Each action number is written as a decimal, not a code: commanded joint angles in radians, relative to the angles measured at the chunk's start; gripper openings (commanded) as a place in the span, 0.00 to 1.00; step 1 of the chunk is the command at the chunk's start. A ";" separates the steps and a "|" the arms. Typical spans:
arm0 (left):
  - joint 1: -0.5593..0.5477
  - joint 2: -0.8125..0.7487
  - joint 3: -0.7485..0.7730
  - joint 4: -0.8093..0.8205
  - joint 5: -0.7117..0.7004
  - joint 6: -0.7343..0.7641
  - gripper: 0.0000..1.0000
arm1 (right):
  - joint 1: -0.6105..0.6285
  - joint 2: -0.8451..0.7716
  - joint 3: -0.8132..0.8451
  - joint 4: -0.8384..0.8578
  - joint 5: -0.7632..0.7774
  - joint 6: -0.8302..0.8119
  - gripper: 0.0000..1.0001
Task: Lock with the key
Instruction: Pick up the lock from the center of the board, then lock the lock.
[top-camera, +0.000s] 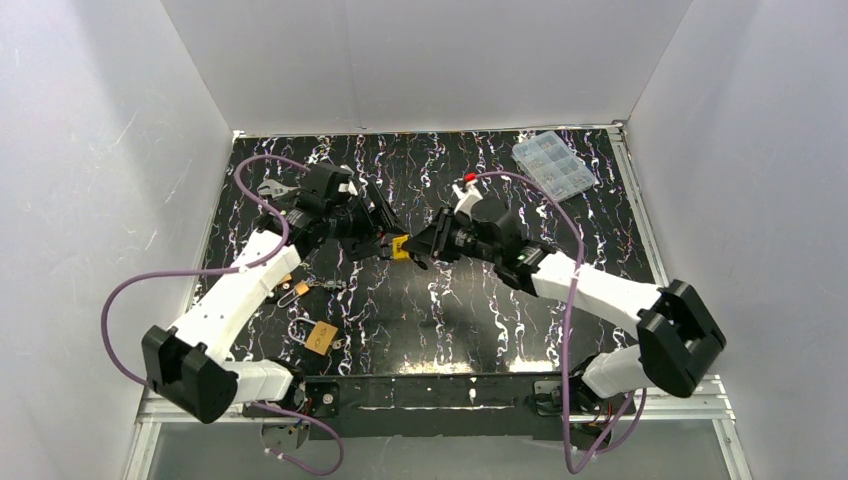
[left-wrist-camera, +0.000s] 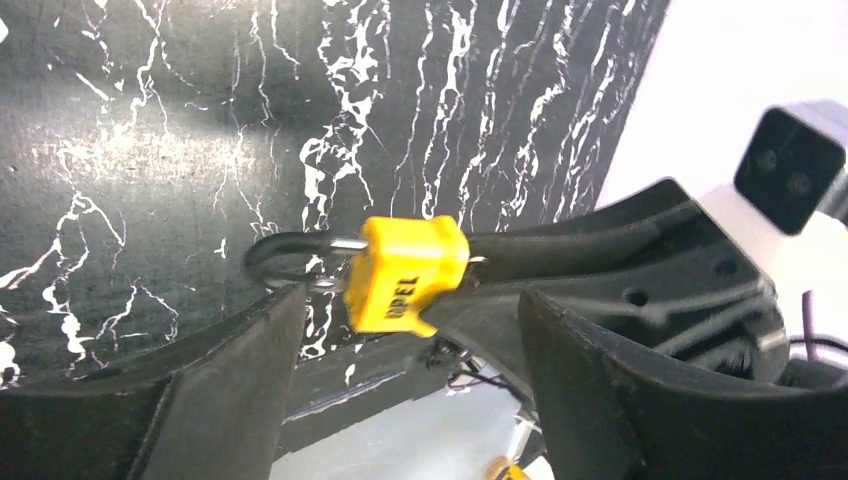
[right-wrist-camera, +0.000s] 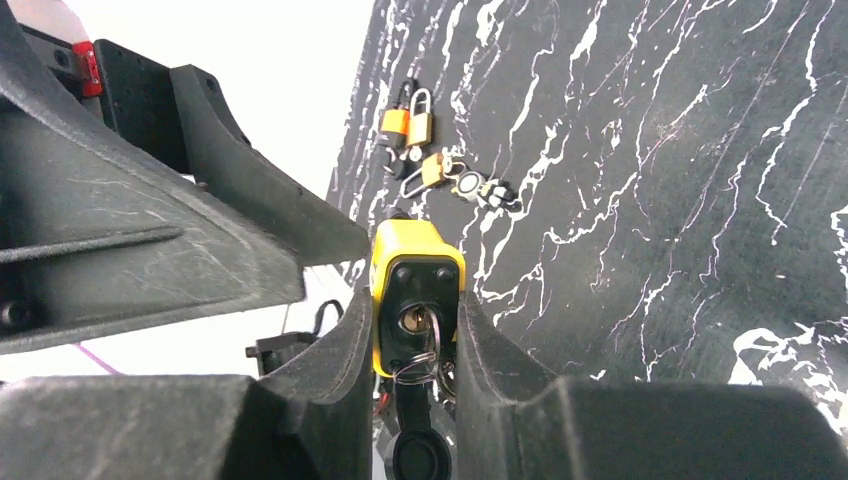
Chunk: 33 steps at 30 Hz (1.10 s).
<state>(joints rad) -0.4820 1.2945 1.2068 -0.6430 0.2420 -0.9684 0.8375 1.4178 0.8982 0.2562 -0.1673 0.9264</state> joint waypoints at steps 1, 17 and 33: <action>0.005 -0.078 0.071 -0.066 0.048 0.158 0.78 | -0.056 -0.136 -0.038 0.081 -0.086 0.058 0.01; 0.011 -0.220 0.138 -0.045 0.438 0.502 0.65 | -0.187 -0.536 -0.122 0.079 -0.374 0.013 0.01; 0.006 -0.265 0.111 0.105 0.618 0.410 0.51 | -0.187 -0.632 -0.090 0.086 -0.345 0.097 0.01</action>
<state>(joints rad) -0.4744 1.0134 1.3205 -0.5465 0.8204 -0.5621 0.6544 0.8131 0.7708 0.2581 -0.5262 0.9867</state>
